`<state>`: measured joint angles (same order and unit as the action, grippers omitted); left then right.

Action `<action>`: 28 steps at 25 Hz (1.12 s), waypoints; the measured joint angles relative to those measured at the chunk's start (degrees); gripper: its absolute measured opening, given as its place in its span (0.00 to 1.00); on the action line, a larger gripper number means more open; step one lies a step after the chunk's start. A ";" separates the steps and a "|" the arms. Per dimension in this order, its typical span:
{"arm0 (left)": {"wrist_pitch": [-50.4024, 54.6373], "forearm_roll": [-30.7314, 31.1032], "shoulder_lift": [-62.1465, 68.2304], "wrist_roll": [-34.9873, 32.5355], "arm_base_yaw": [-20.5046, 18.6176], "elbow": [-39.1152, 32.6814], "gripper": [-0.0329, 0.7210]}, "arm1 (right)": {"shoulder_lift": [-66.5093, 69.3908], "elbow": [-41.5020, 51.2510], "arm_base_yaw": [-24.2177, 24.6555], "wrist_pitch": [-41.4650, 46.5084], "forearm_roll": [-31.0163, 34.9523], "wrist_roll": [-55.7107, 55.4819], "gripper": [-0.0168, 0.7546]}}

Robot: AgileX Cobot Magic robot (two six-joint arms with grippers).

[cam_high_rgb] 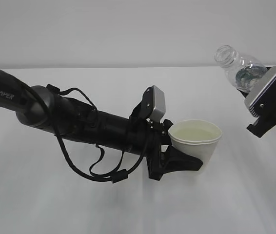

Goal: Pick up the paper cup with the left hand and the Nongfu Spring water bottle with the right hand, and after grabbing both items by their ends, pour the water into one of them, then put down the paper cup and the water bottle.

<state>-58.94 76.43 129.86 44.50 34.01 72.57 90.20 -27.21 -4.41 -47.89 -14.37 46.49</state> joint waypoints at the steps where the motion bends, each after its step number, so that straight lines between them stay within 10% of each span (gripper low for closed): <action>1: 0.00 -0.09 0.00 0.00 0.00 0.00 0.61 | 0.00 0.00 0.00 0.01 0.00 -0.61 0.51; 28: 0.22 -0.70 0.00 0.00 0.00 0.00 0.61 | 0.00 -0.08 0.00 -3.88 0.82 -29.14 0.51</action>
<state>-58.73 75.73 129.86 44.50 34.01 72.57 90.20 -27.28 -4.41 -51.77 -13.55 17.35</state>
